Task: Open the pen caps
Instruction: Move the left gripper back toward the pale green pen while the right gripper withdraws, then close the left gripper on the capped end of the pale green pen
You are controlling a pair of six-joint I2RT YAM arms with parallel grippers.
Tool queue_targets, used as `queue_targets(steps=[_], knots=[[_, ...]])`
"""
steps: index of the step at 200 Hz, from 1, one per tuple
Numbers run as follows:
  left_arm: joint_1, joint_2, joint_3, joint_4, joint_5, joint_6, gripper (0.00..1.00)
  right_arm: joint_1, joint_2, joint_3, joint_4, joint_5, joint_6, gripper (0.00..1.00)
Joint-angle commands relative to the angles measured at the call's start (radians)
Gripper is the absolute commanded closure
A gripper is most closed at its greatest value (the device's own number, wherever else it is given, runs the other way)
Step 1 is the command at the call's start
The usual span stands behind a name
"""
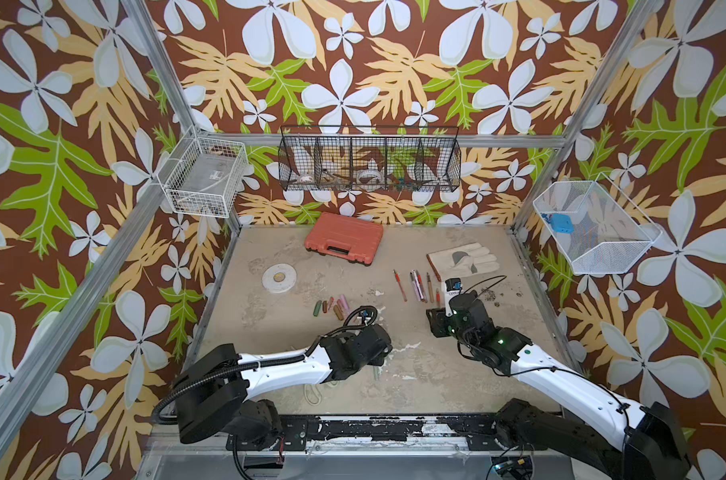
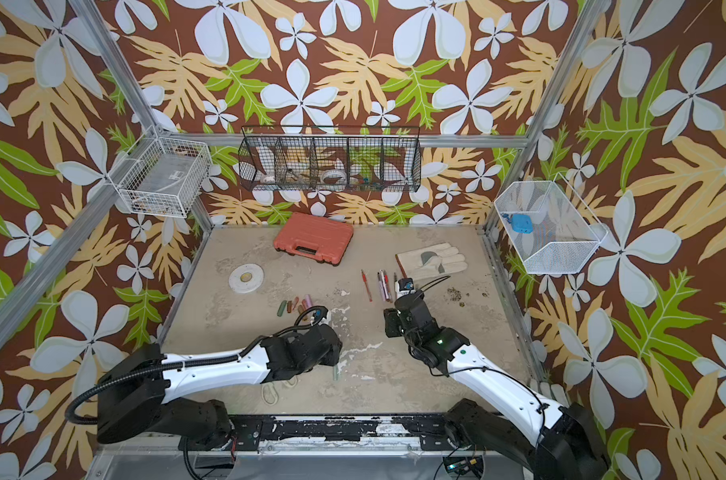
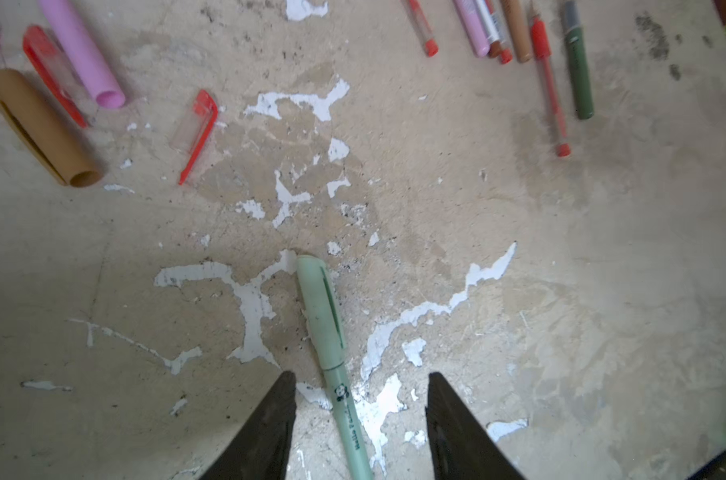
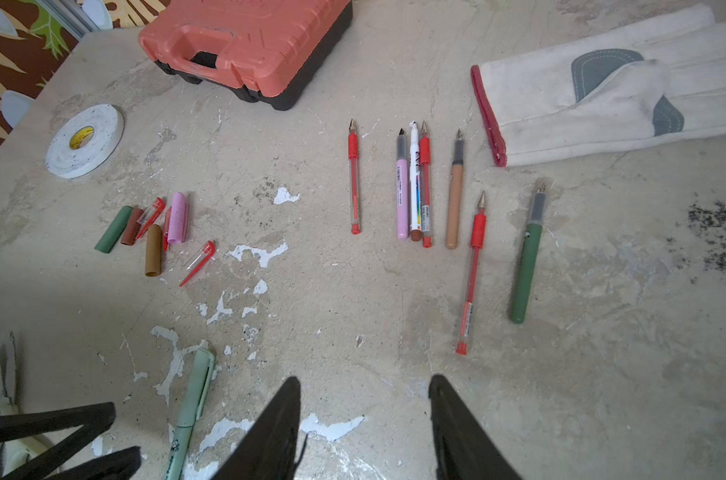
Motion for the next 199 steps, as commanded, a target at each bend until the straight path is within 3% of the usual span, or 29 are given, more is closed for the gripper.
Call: queue_targets(steps=[1,78,199], knots=[[-0.003,0.024,0.007,-0.018,-0.041,-0.041,0.48,0.002,0.002,-0.002,0.011,-0.005,-0.008,0.50],[-0.005,0.206,0.069,-0.030,-0.034,-0.021,0.55,0.002,0.016,-0.016,0.031,-0.028,-0.012,0.52],[-0.004,0.266,0.061,-0.041,-0.032,-0.015,0.74,0.003,0.003,-0.002,0.032,-0.050,-0.001,0.52]])
